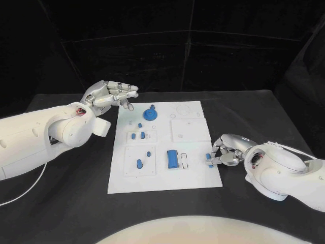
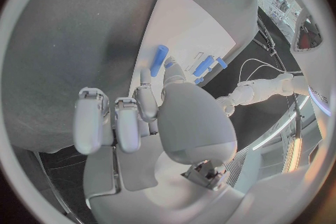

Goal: Assemble the parts on the task board

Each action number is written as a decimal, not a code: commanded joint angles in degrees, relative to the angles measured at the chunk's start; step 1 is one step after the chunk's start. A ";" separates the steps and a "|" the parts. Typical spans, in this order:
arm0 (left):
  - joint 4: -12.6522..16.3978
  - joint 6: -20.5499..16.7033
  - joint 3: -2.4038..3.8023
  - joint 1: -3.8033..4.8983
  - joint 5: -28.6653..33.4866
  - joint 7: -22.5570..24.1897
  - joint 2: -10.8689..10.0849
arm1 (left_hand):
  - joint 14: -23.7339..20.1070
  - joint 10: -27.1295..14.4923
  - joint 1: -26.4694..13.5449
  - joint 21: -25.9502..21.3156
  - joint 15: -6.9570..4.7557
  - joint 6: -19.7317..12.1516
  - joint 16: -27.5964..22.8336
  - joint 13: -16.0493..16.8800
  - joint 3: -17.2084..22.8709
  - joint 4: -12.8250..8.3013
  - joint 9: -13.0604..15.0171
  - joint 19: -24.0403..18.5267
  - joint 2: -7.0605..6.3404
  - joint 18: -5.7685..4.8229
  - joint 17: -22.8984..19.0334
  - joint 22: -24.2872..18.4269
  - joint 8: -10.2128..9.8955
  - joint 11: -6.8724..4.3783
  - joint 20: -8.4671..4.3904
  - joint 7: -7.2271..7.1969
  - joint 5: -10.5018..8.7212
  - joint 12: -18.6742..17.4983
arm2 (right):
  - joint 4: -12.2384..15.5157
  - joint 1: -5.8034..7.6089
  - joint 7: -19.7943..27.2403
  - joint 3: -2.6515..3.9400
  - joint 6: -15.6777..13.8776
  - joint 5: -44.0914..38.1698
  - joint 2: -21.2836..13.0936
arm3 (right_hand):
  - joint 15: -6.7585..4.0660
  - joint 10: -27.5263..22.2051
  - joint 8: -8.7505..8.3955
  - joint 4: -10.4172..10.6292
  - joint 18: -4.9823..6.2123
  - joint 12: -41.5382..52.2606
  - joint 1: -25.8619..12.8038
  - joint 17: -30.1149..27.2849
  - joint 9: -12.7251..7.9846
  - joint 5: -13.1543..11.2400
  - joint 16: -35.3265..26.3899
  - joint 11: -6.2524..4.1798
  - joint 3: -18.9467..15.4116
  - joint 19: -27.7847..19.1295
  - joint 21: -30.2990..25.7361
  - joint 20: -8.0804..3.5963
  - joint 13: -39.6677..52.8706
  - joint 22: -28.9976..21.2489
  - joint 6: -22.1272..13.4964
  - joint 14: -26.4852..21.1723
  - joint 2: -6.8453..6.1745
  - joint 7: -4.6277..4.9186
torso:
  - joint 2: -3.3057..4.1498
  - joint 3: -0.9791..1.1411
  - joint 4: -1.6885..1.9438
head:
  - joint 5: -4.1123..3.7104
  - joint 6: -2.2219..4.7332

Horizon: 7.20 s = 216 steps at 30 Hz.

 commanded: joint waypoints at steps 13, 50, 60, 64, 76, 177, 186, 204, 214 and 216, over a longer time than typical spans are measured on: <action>0.25 0.61 0.04 0.07 0.20 0.32 0.02 | -0.57 -0.32 0.05 -0.21 -0.01 -0.22 0.22 0.08 -0.39 -0.08 -0.08 0.31 0.39 1.15 -0.06 -0.10 0.20 -0.14 0.14 -0.08 -0.02 0.20 | -1.40 -0.07 -1.28 -0.09 4.94 -6.40 2.44 | -0.76 -0.05 -0.40 -4.95 -0.79 -0.68 7.35 11.85 0.56 -5.59 0.55 -0.97 3.54 1.45 0.69 -0.47 0.12 2.20 0.98 5.27 1.80 -0.31 | 0.02 -0.03 0.16 | 0.56 -0.24; 0.20 0.68 0.01 0.05 0.20 0.34 0.07 | -0.65 -0.29 0.16 -0.30 -0.05 -0.13 0.28 0.12 -0.51 -0.10 -0.06 0.34 0.49 1.17 -0.08 -0.19 0.38 -0.23 0.12 -0.20 -0.01 0.41 | 2.98 -0.03 0.74 -0.04 -10.64 -0.55 4.51 | -1.16 1.93 -6.89 -1.26 -0.88 -0.03 -4.55 11.77 0.45 8.30 0.45 -1.47 29.12 1.77 0.90 -0.85 2.01 2.87 5.74 5.25 -6.52 -0.84 | 0.00 -0.04 0.05 | 1.13 -0.37; 0.31 0.70 0.01 0.05 0.20 0.33 0.01 | -0.65 -0.29 0.16 -0.30 -0.05 -0.13 0.28 0.12 -0.51 -0.10 -0.06 0.34 0.49 1.17 -0.08 -0.19 0.38 -0.23 0.12 -0.20 -0.01 0.41 | 1.37 -0.03 -0.29 -0.05 -9.16 4.37 7.26 | -1.21 2.31 -6.87 0.09 -0.88 0.33 -7.41 11.73 0.98 10.88 0.43 -1.54 27.43 1.80 0.86 -0.90 2.44 2.88 6.56 5.25 -7.73 -0.99 | 0.02 -0.07 0.08 | 1.20 -0.47; 0.37 0.69 0.01 0.06 0.20 0.32 -0.01 | -0.65 -0.29 0.16 -0.30 -0.05 -0.13 0.28 0.12 -0.51 -0.10 -0.06 0.34 0.49 1.17 -0.08 -0.19 0.38 -0.23 0.12 -0.20 -0.01 0.41 | 0.66 -0.03 -1.14 -0.05 -7.27 5.11 8.21 | -1.38 2.54 -6.64 0.58 -0.89 0.54 -8.26 11.76 1.33 12.02 0.44 -1.74 26.33 1.85 0.89 -1.03 2.65 2.95 7.07 5.26 -7.77 -1.22 | 0.03 -0.05 0.05 | 1.32 -0.56; 0.45 0.73 0.01 0.06 0.20 0.28 -0.07 | -0.66 -0.30 0.17 -0.31 -0.06 -0.13 0.28 0.12 -0.53 -0.10 -0.06 0.35 0.50 1.17 -0.09 -0.20 0.39 -0.23 0.12 -0.21 -0.01 0.43 | -0.42 -0.03 -2.33 -0.05 -3.43 5.48 9.58 | -1.62 2.53 -6.26 1.00 -0.93 -0.06 -8.87 11.91 1.83 11.99 0.53 -2.04 25.12 1.95 0.99 -1.23 2.15 3.14 7.74 5.30 -7.48 -1.59 | -0.03 -0.04 0.04 | 1.47 -0.76; 0.16 0.92 0.00 0.06 0.20 0.59 0.09 | -0.73 -0.40 0.11 -0.42 -0.07 -0.18 0.34 0.12 -0.74 -0.02 -0.07 0.38 0.55 1.16 -0.11 -0.29 0.50 -0.24 0.11 -0.21 -0.03 0.59 | -0.79 0.00 12.07 -0.04 -5.45 8.98 7.43 | -1.59 1.22 -5.91 1.16 -0.09 -2.79 -2.56 8.88 5.73 -5.15 -1.57 -1.92 7.34 0.43 -2.09 -1.28 1.14 -0.72 6.77 4.59 -1.87 -1.50 | -0.18 -0.05 0.23 | 1.33 -0.14; -0.58 -0.05 0.00 0.06 1.00 5.23 0.20 | -0.89 -0.19 0.46 -0.56 -0.17 -0.01 0.36 0.18 -0.87 -0.18 -0.04 0.41 0.64 1.18 -0.18 -0.42 0.78 -0.42 0.05 -0.47 0.00 0.97 | -8.01 2.84 35.57 0.01 -5.93 40.77 6.37 | 1.69 -18.96 -12.09 -3.60 6.85 -39.24 6.99 -26.42 2.83 -3.65 -34.75 1.85 8.14 -18.17 -36.15 1.56 -26.82 -40.05 -1.56 -8.52 -0.09 2.91 | -0.34 0.05 0.04 | 0.95 1.99; -4.18 -6.58 0.00 0.03 4.23 7.88 2.76 | -11.86 -4.98 0.97 -20.85 6.27 -4.76 -33.42 -1.51 -2.49 1.49 -1.69 -20.05 1.21 1.00 -16.69 -15.26 -0.33 3.15 7.07 0.39 0.06 -5.83 | -29.37 7.94 55.59 2.89 -0.97 71.59 16.87 | 9.71 -15.25 -18.38 -7.01 7.19 -66.83 9.03 -64.76 -10.74 -4.41 -82.41 6.93 18.77 -25.91 -71.91 9.84 -68.78 -64.83 1.10 -21.45 -2.69 5.52 | -1.79 -0.01 0.55 | -0.33 8.09; -2.55 -7.64 0.64 -1.24 2.93 6.27 2.83 | -36.59 -31.18 -36.00 -25.97 2.52 -28.98 -41.60 -5.12 -8.39 -1.74 -5.45 -42.28 4.24 -3.45 -23.79 -23.63 -6.24 -1.41 0.68 -4.75 -6.02 -12.60 | -27.07 7.35 52.84 2.97 -6.71 69.35 16.97 | 3.17 -44.55 -21.97 -8.93 2.65 -72.03 -29.62 -69.60 -18.08 -9.60 -87.53 3.32 12.63 -52.49 -76.46 4.18 -72.46 -69.56 -24.80 -50.19 -0.72 0.72 | -3.44 0.60 0.38 | 0.71 9.27; -1.71 -9.73 1.03 -1.92 3.17 6.43 2.90 | -38.87 -33.60 -39.43 -25.97 2.17 -31.24 -42.28 -5.12 -8.98 -1.74 -5.45 -44.31 4.24 -3.70 -24.39 -24.36 -6.24 -1.84 0.03 -5.25 -6.02 -12.60 | -25.88 7.09 53.82 3.02 -8.79 71.24 17.10 | 3.17 -47.25 -21.97 -8.93 2.34 -72.03 -33.16 -70.01 -18.08 -10.08 -87.53 -1.02 12.63 -54.95 -76.86 3.64 -72.46 -69.99 -27.19 -52.85 -0.72 0.29 | -4.44 0.94 0.42 | 1.27 10.08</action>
